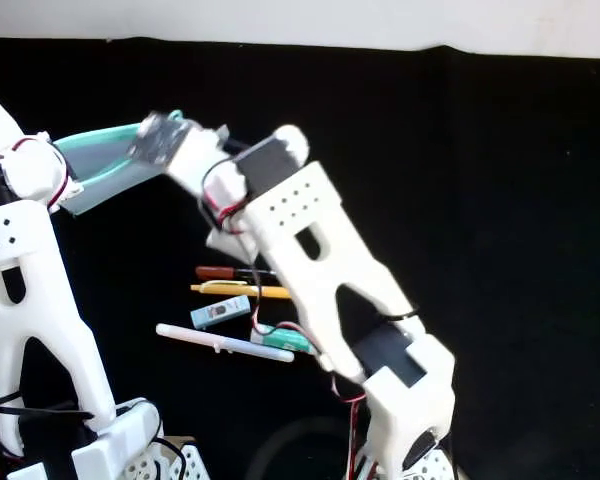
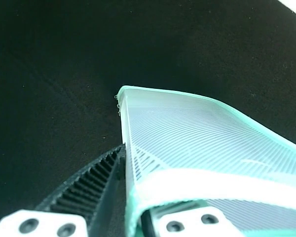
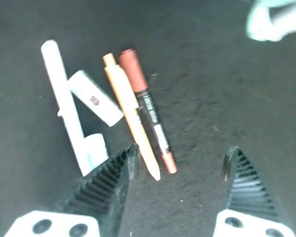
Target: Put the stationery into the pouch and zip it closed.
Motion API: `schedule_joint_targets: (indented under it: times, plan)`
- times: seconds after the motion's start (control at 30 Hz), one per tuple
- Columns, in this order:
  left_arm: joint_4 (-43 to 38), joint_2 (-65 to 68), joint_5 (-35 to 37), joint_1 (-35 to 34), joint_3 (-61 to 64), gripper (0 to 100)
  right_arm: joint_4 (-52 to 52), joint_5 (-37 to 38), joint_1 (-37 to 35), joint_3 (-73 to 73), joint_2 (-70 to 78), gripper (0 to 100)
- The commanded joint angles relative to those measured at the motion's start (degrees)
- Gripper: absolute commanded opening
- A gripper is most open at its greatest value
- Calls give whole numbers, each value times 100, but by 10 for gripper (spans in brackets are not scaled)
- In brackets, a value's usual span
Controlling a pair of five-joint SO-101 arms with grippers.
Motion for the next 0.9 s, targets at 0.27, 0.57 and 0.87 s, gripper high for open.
schedule_joint_targets:
  times: [0.27,0.57,0.87]
  plan:
    - [-105,-66,0,13,-40,6,-251,765,-277,1024,-347,274]
    - [-123,-66,0,-13,-40,6,-866,1662,-497,1965,-347,274]
    - [-105,-66,0,-13,-40,6,-1349,2593,-760,2703,-347,274]
